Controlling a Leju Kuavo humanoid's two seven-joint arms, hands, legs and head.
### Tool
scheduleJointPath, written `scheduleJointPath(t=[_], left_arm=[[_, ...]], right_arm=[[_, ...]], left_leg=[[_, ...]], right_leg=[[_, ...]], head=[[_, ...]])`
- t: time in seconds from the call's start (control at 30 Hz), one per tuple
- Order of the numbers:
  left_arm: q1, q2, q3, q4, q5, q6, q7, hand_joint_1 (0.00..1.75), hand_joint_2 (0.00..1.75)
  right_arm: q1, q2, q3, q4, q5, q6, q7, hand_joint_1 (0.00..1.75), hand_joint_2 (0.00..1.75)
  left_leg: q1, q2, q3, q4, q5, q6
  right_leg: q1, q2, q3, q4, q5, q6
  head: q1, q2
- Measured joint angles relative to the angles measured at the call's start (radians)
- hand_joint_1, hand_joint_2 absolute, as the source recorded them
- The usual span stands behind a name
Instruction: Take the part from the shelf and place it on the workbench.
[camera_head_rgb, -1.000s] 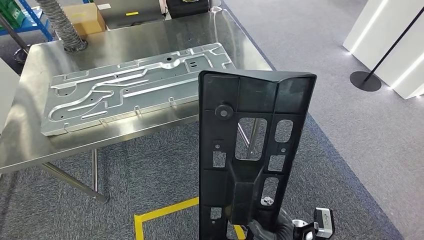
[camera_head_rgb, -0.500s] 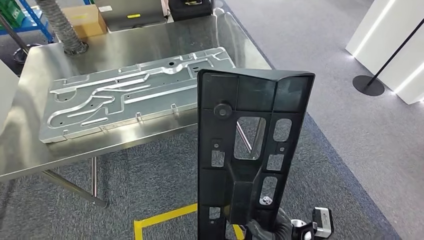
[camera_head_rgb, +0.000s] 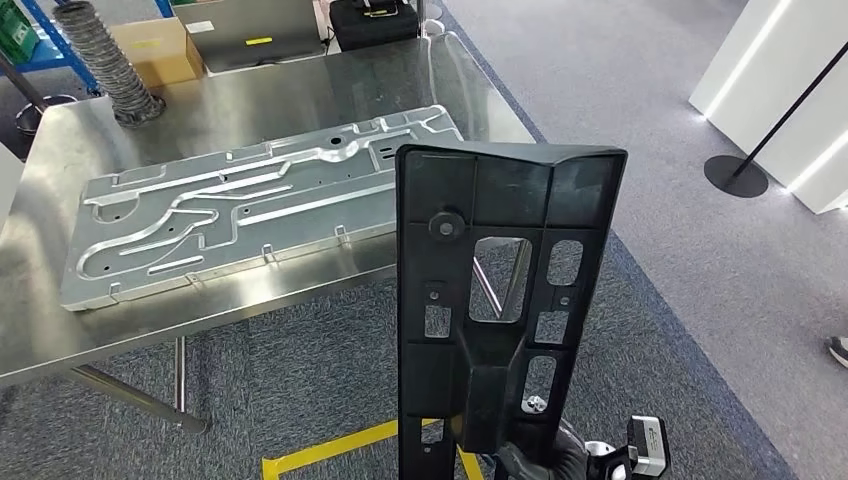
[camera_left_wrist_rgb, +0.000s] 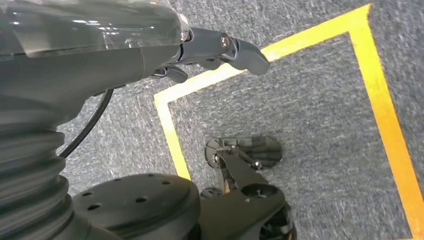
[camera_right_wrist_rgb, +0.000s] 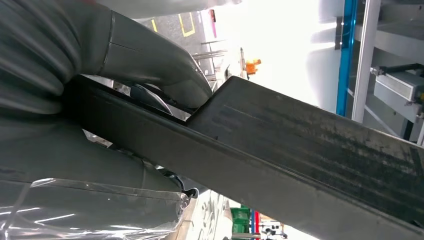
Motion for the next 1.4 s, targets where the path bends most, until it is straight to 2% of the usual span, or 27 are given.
scheduleJointPath(t=[0.07, 0.13, 0.17, 0.23, 0.3, 0.37, 0.43, 0.5, 0.57, 0.67, 0.7, 0.73, 0.77, 0.8, 0.83, 0.87, 0.9, 0.97, 1.0, 1.03, 1.1, 1.2, 1.23, 1.27, 1.33, 1.37, 1.4], left_arm=[[0.0, 0.0, 0.0, 0.0, 0.0, 0.001, 0.0, 0.0, 1.75], [0.001, -0.001, 0.0, 0.0, -0.002, 0.001, 0.0, 0.0, 1.75], [0.0, -0.002, 0.0, 0.0, -0.003, 0.001, 0.0, 0.0, 1.75], [-0.001, -0.002, 0.0, 0.0, -0.006, 0.0, 0.0, 0.0, 1.75], [-0.001, -0.002, 0.0, 0.0, -0.009, 0.0, 0.001, 0.0, 1.75], [-0.001, -0.002, 0.0, 0.0, -0.009, 0.0, 0.002, 0.0, 1.75], [0.0, -0.002, 0.0, 0.0, -0.011, -0.001, 0.002, 0.0, 1.75], [0.0, -0.003, 0.0, 0.0, -0.012, -0.001, 0.004, 0.0, 1.75], [-0.001, -0.004, 0.0, 0.0, -0.011, -0.001, 0.003, 0.0, 1.75], [-0.003, -0.004, 0.0, 0.0, -0.009, -0.001, 0.002, 0.0, 1.75], [-0.004, -0.003, 0.0, 0.0, -0.008, -0.001, 0.002, 0.0, 1.75], [-0.005, -0.003, 0.0, 0.0, -0.007, -0.001, 0.002, 0.0, 1.75], [-0.005, -0.003, 0.0, 0.0, -0.007, -0.001, 0.001, 0.0, 1.75], [-0.004, -0.003, 0.0, 0.0, -0.006, -0.001, 0.001, 0.0, 1.75], [-0.002, -0.003, 0.0, 0.0, -0.005, -0.001, 0.001, 0.0, 1.75], [-0.001, -0.003, 0.0, 0.0, -0.005, -0.001, 0.001, 0.0, 1.75], [0.001, -0.003, 0.0, 0.0, -0.005, -0.001, 0.001, 0.0, 1.75], [0.002, -0.003, 0.0, 0.0, -0.003, -0.001, 0.0, 0.0, 1.75], [0.002, -0.003, 0.0, 0.0, -0.003, -0.001, 0.0, 0.0, 1.75], [0.001, -0.003, 0.0, 0.0, -0.002, -0.001, 0.0, 0.0, 1.75], [0.001, -0.003, 0.0, 0.0, -0.001, -0.001, 0.0, 0.0, 1.75], [0.001, -0.003, 0.001, 0.0, 0.002, -0.001, 0.0, 0.0, 1.75], [0.001, -0.003, 0.001, 0.0, 0.002, -0.001, 0.0, 0.0, 1.75], [0.0, -0.003, 0.001, 0.0, 0.002, -0.001, 0.0, 0.0, 1.75], [0.0, -0.003, 0.001, 0.0, 0.001, -0.001, 0.0, 0.0, 1.75], [0.001, -0.003, 0.001, 0.0, 0.001, -0.001, 0.0, 0.0, 1.75], [0.002, -0.003, 0.001, 0.0, 0.0, -0.002, 0.0, 0.0, 1.75]], right_arm=[[-0.002, 0.0, 0.0, 0.002, -0.004, 0.0, 0.0, 1.75, 1.75], [-0.005, 0.003, 0.0, 0.002, -0.006, -0.002, 0.0, 1.75, 1.75], [-0.006, 0.005, 0.0, 0.003, -0.006, -0.003, -0.001, 1.75, 1.75], [-0.004, 0.008, 0.0, 0.004, -0.007, -0.007, -0.001, 1.75, 1.75], [0.0, 0.008, 0.0, 0.005, -0.007, -0.011, -0.001, 1.75, 1.75], [0.001, 0.008, 0.0, 0.005, -0.006, -0.012, -0.001, 1.75, 1.75], [0.005, 0.008, 0.0, 0.005, -0.006, -0.017, 0.0, 1.75, 1.75], [0.012, 0.008, 0.001, 0.0, -0.001, -0.022, 0.006, 1.75, 1.75], [0.015, 0.009, 0.002, -0.006, 0.004, -0.024, 0.012, 1.75, 1.75], [0.016, 0.009, 0.002, -0.01, 0.006, -0.025, 0.013, 1.75, 1.75], [0.015, 0.008, 0.002, -0.012, 0.006, -0.025, 0.013, 1.75, 1.75], [0.015, 0.007, 0.002, -0.014, 0.006, -0.025, 0.013, 1.75, 1.75], [0.015, 0.006, 0.002, -0.015, 0.007, -0.025, 0.013, 1.75, 1.75], [0.015, 0.006, 0.002, -0.015, 0.007, -0.025, 0.013, 1.75, 1.75], [0.015, 0.006, 0.002, -0.015, 0.008, -0.025, 0.013, 1.75, 1.75], [0.015, 0.006, 0.002, -0.015, 0.008, -0.025, 0.014, 1.75, 1.75], [0.015, 0.006, 0.002, -0.015, 0.008, -0.025, 0.014, 1.75, 1.75], [0.015, 0.006, 0.002, -0.015, 0.008, -0.024, 0.014, 1.75, 1.75], [0.013, 0.006, 0.002, -0.015, 0.008, -0.023, 0.014, 1.75, 1.75], [0.012, 0.006, 0.002, -0.015, 0.008, -0.021, 0.014, 1.75, 1.75], [0.01, 0.006, 0.002, -0.015, 0.008, -0.018, 0.015, 1.75, 1.75], [0.006, 0.007, 0.003, -0.015, 0.009, -0.017, 0.017, 1.75, 1.75], [0.004, 0.009, 0.003, -0.015, 0.009, -0.017, 0.018, 1.75, 1.75], [0.003, 0.01, 0.003, -0.014, 0.009, -0.017, 0.019, 1.75, 1.75], [0.003, 0.011, 0.003, -0.013, 0.009, -0.017, 0.023, 1.75, 1.75], [0.003, 0.011, 0.003, -0.012, 0.009, -0.017, 0.025, 1.75, 1.75], [0.004, 0.011, 0.003, -0.011, 0.009, -0.017, 0.026, 1.75, 1.75]], left_leg=[[0.001, 0.0, 0.006, -0.012, -0.002, 0.011], [0.005, -0.001, 0.019, -0.027, -0.001, 0.022], [0.007, -0.001, 0.026, -0.033, -0.001, 0.026], [0.003, 0.0, 0.033, -0.035, -0.008, 0.034], [0.001, 0.0, 0.037, -0.034, -0.012, 0.037], [0.0, 0.0, 0.038, -0.034, -0.013, 0.038], [-0.001, 0.0, 0.044, -0.034, -0.019, 0.038], [-0.004, -0.002, 0.068, -0.029, -0.043, 0.03], [-0.006, -0.003, 0.087, -0.027, -0.065, 0.018], [-0.006, 0.0, 0.093, -0.024, -0.079, 0.003], [-0.006, 0.0, 0.086, -0.001, -0.094, -0.003], [-0.004, 0.001, 0.067, 0.043, -0.116, -0.01], [-0.001, 0.001, 0.034, 0.106, -0.144, -0.016], [0.003, 0.001, -0.008, 0.179, -0.171, -0.021], [0.006, 0.001, -0.047, 0.239, -0.186, -0.024], [0.008, 0.001, -0.074, 0.269, -0.18, -0.027], [0.01, 0.001, -0.081, 0.259, -0.152, -0.028], [0.011, 0.001, -0.046, 0.135, -0.055, -0.024], [0.009, 0.001, -0.022, 0.069, -0.021, -0.019], [0.007, 0.001, -0.004, 0.022, -0.002, -0.013], [0.001, 0.001, 0.008, -0.004, -0.007, 0.0], [0.005, 0.0, 0.02, -0.021, -0.008, 0.02], [0.007, 0.0, 0.027, -0.027, -0.008, 0.027], [0.006, 0.001, 0.031, -0.029, -0.01, 0.032], [0.003, 0.001, 0.038, -0.029, -0.018, 0.039], [0.002, 0.001, 0.042, -0.029, -0.022, 0.041], [0.001, 0.0, 0.048, -0.028, -0.027, 0.041]], right_leg=[[-0.001, 0.0, 0.005, -0.006, -0.004, 0.012], [-0.001, -0.002, -0.006, 0.025, -0.022, 0.02], [-0.002, -0.002, -0.029, 0.071, -0.043, 0.021], [-0.002, -0.003, -0.105, 0.201, -0.093, 0.022], [-0.002, -0.003, -0.153, 0.277, -0.117, 0.022], [-0.002, -0.003, -0.161, 0.288, -0.118, 0.022], [-0.002, -0.003, -0.175, 0.295, -0.1, 0.022], [0.001, -0.005, -0.133, 0.159, -0.005, 0.013], [0.006, -0.005, -0.079, 0.018, 0.068, 0.001], [0.004, -0.001, -0.072, 0.008, 0.061, -0.013], [0.001, -0.002, -0.066, 0.004, 0.059, -0.017], [-0.002, -0.004, -0.06, 0.0, 0.056, -0.022], [-0.002, -0.005, -0.056, -0.001, 0.053, -0.025], [-0.002, -0.006, -0.053, -0.001, 0.049, -0.026], [-0.002, -0.006, -0.049, -0.001, 0.044, -0.027], [-0.002, -0.005, -0.043, -0.001, 0.039, -0.026], [-0.003, -0.005, -0.036, 0.0, 0.034, -0.025], [-0.003, -0.003, -0.016, -0.001, 0.02, -0.02], [-0.002, -0.003, -0.009, 0.0, 0.014, -0.016], [0.0, -0.002, -0.004, 0.0, 0.009, -0.011], [0.002, -0.001, -0.001, -0.003, 0.004, 0.001], [-0.001, -0.004, -0.002, 0.011, -0.011, 0.015], [-0.002, -0.005, -0.018, 0.047, -0.03, 0.018], [-0.003, -0.006, -0.047, 0.104, -0.055, 0.018], [-0.002, -0.005, -0.132, 0.243, -0.1, 0.02], [-0.002, -0.005, -0.163, 0.283, -0.101, 0.02], [-0.002, -0.006, -0.177, 0.286, -0.08, 0.02]], head=[[0.0, 0.0], [0.0, 0.0], [0.0, 0.0], [0.0, 0.0], [0.0, 0.0], [0.0, 0.0], [0.0, 0.0], [0.0, 0.0], [0.0, 0.0], [0.0, 0.0], [0.0, 0.0], [0.0, 0.0], [0.0, 0.0], [0.0, 0.0], [0.0, 0.0], [0.0, 0.0], [0.0, 0.0], [0.0, 0.0], [0.0, 0.0], [0.0, 0.0], [0.0, 0.0], [0.0, 0.0], [0.0, 0.0], [0.0, 0.0], [0.0, 0.0], [0.0, 0.0], [0.0, 0.0]])
